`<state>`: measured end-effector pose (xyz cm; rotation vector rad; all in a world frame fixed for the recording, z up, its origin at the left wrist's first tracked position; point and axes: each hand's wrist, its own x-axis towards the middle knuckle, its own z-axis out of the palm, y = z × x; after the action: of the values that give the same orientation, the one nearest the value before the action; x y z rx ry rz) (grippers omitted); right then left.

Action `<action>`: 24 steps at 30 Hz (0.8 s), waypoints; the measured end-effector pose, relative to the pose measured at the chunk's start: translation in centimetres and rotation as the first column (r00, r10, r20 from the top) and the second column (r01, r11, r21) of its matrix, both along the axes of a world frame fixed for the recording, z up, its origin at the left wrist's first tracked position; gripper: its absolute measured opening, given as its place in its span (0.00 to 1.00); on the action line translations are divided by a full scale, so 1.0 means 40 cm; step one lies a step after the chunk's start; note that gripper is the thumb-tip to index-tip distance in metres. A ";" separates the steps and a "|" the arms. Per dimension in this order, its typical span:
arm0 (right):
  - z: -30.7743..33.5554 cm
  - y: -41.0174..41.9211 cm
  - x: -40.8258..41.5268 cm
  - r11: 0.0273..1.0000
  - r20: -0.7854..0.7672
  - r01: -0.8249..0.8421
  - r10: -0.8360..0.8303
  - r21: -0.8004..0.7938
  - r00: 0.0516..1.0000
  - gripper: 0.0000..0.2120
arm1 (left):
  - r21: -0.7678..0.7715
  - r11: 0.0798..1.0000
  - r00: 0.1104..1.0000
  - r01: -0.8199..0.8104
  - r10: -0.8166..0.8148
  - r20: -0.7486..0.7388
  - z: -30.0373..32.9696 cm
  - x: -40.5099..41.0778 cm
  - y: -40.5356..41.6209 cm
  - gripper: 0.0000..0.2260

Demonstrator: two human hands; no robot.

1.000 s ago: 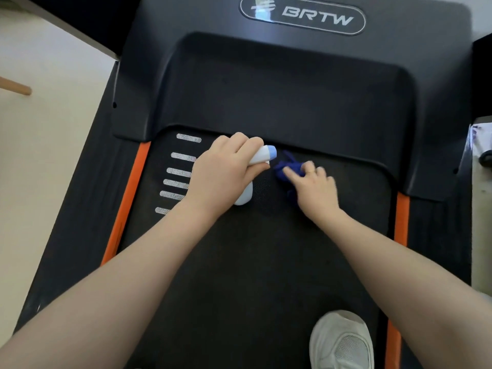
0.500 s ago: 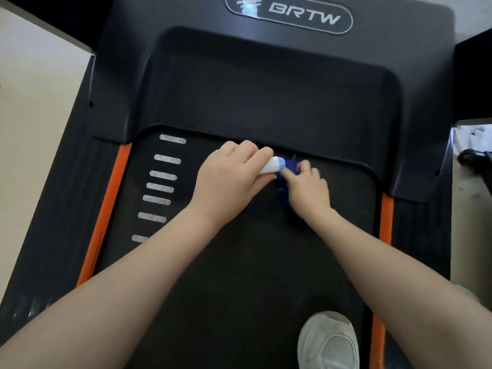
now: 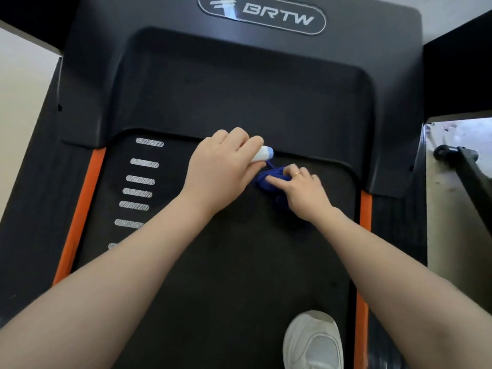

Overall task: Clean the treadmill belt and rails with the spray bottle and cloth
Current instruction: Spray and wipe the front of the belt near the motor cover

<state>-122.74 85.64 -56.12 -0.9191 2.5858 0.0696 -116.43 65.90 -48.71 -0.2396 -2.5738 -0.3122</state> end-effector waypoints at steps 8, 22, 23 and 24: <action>-0.012 -0.006 0.105 0.998 0.008 0.063 -0.063 -0.013 0.998 0.26 | 0.000 1.000 1.000 0.001 -0.001 0.020 0.011 -0.013 0.014 0.07; -0.018 0.094 0.010 0.996 -0.019 0.094 -0.094 -0.007 0.995 0.26 | 0.024 1.000 0.999 -0.008 0.007 0.051 0.021 -0.010 0.060 0.05; -0.019 0.100 -0.015 0.972 -0.028 0.233 -0.234 -0.015 0.972 0.25 | 0.025 1.000 0.999 -0.003 0.002 0.047 0.019 -0.009 0.062 0.05; -0.019 0.104 -0.035 0.923 -0.043 0.384 -0.385 -0.023 0.922 0.25 | 0.024 1.000 0.999 -0.002 0.001 0.042 0.018 -0.010 0.063 0.05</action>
<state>-124.16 89.79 -56.89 -0.4009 2.7623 -0.0374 -116.81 68.43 -48.00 -0.2250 -2.6099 -0.3514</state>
